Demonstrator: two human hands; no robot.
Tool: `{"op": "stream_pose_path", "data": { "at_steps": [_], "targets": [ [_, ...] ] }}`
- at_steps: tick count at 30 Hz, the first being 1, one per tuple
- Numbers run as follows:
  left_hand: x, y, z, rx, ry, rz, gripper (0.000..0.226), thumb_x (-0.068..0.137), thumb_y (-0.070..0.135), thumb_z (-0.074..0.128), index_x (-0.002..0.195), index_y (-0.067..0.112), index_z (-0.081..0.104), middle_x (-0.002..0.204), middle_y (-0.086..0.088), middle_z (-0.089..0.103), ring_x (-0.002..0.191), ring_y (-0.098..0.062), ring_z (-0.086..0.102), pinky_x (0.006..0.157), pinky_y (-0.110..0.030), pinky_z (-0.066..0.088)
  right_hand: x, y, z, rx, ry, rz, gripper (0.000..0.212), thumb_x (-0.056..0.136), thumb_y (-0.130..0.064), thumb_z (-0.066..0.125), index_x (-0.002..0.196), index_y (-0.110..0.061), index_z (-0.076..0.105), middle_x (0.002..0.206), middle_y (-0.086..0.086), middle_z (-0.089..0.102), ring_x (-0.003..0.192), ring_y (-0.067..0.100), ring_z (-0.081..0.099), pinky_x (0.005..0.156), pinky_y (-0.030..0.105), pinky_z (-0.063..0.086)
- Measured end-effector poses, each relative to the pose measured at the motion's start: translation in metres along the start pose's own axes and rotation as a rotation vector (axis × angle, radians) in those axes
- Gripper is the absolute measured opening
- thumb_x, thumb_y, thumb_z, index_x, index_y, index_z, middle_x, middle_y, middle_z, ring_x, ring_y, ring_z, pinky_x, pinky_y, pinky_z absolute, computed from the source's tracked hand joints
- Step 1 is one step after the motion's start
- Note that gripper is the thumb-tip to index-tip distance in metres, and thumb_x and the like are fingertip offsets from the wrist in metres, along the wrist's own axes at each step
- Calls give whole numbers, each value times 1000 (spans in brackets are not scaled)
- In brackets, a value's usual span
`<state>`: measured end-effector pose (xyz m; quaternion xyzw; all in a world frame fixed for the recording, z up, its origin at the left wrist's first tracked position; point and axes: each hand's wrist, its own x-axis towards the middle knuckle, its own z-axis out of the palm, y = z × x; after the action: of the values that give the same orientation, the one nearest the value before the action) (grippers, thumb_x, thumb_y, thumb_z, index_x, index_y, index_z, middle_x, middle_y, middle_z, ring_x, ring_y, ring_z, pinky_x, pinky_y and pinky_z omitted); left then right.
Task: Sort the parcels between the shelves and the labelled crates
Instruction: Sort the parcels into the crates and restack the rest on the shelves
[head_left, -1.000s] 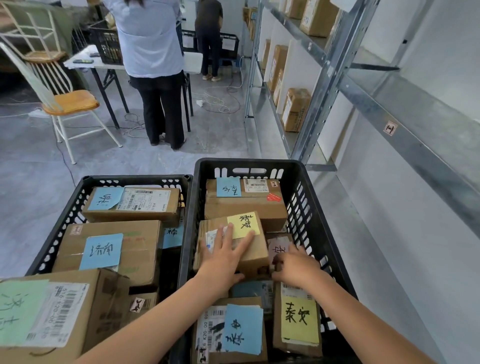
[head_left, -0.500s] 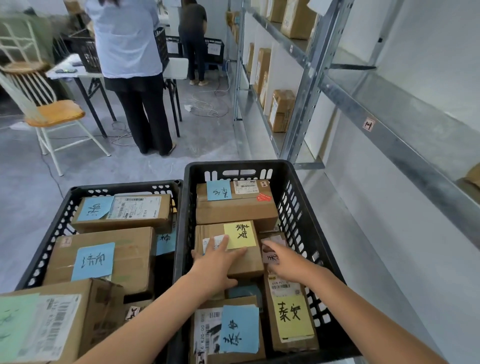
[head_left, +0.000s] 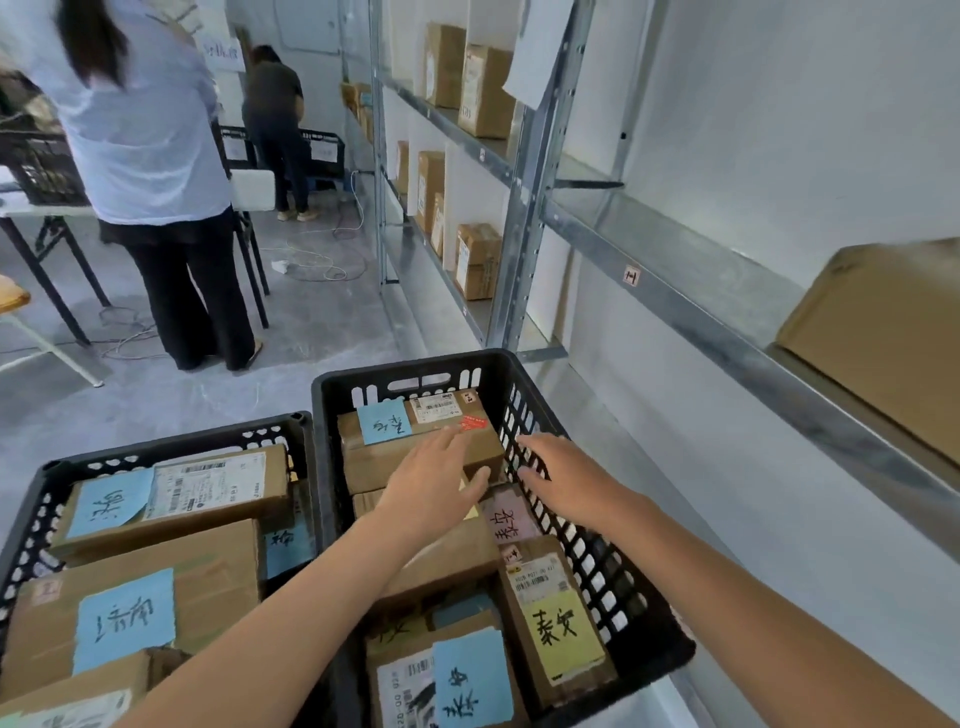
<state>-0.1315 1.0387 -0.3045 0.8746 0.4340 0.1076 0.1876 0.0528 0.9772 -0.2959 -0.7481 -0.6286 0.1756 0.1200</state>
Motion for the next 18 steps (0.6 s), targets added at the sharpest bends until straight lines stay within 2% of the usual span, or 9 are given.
{"op": "stream_pose_path", "data": {
  "at_steps": [3, 5, 10, 13, 16, 18],
  "targets": [
    [-4, 12, -7, -32, 28, 46, 63, 100, 47, 45, 153, 17, 29, 159, -1, 33, 145, -19, 32, 116, -38, 31, -21, -3, -18, -112, 99, 12, 47, 101, -30, 52, 146, -19, 44, 141, 2, 52, 131, 23, 47, 107, 40, 41],
    [-5, 25, -16, -28, 58, 82, 64, 101, 47, 43, 154, 15, 28, 160, -1, 30, 146, -18, 30, 117, -37, 30, -36, -9, -35, -178, 183, 25, 44, 100, -30, 50, 142, -18, 47, 135, 2, 55, 126, 25, 49, 104, 39, 42],
    [-2, 79, -48, -12, 159, 233, 65, 101, 45, 43, 154, 12, 27, 161, -2, 29, 148, -18, 25, 120, -36, 22, -78, -17, -93, -297, 346, 58, 50, 102, -30, 45, 148, -12, 38, 150, 6, 43, 139, 28, 34, 117, 39, 24],
    [-8, 119, -68, -13, 201, 339, 64, 102, 44, 44, 154, 11, 28, 160, -4, 31, 147, -20, 27, 119, -35, 22, -106, -23, -131, -349, 409, 119, 46, 102, -31, 45, 142, -8, 44, 146, 11, 46, 134, 32, 38, 110, 41, 31],
    [-9, 155, -83, 28, 253, 448, 62, 102, 42, 44, 152, 8, 31, 159, -7, 33, 147, -21, 28, 120, -35, 22, -134, -24, -156, -419, 443, 133, 44, 102, -31, 44, 138, -5, 44, 141, 13, 48, 128, 31, 42, 105, 37, 30],
    [-10, 175, -91, 34, 302, 501, 57, 102, 38, 46, 148, 5, 37, 154, -10, 40, 142, -24, 35, 117, -33, 25, -153, -27, -170, -425, 525, 125, 44, 101, -30, 45, 138, -5, 45, 139, 12, 49, 125, 30, 44, 102, 36, 32]
  ]
}}
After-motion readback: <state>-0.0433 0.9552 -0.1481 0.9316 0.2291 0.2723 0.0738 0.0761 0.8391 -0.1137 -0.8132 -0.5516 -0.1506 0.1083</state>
